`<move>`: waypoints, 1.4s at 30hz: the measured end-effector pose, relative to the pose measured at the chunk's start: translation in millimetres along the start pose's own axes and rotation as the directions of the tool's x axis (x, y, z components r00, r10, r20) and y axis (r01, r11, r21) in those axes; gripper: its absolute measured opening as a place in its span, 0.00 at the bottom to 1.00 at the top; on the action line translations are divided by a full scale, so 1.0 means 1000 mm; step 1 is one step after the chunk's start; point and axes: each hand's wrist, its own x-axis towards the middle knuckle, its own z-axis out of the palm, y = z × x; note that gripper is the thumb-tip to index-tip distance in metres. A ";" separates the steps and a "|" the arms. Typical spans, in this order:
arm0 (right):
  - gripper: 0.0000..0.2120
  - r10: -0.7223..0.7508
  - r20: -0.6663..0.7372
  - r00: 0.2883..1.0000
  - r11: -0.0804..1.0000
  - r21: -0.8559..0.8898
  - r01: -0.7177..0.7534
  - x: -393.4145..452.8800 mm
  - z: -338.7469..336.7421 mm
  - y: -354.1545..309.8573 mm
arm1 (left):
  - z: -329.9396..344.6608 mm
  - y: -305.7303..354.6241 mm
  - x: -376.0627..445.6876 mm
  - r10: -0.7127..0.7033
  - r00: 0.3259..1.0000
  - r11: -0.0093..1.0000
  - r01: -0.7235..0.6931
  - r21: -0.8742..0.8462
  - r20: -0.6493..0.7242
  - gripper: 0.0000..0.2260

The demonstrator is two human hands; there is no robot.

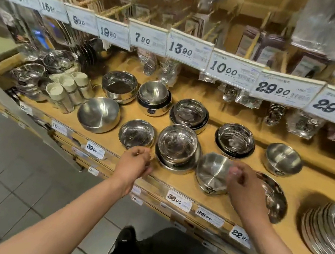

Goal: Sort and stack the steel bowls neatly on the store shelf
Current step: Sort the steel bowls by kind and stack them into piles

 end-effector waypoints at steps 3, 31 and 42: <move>0.11 0.039 0.063 0.997 0.999 -0.031 -0.037 0.019 0.046 -0.023 | -0.026 0.020 0.020 0.006 0.999 1.000 -0.006 0.014 0.052 0.06; 0.06 0.428 0.146 0.892 0.824 0.343 -0.451 0.063 0.142 -0.108 | -0.113 0.078 0.121 0.109 0.976 0.894 -0.180 0.411 0.190 0.05; 0.05 0.256 0.103 0.961 0.957 0.114 -0.267 0.079 0.213 -0.124 | -0.109 0.103 0.136 0.090 0.961 0.899 -0.192 0.394 0.263 0.08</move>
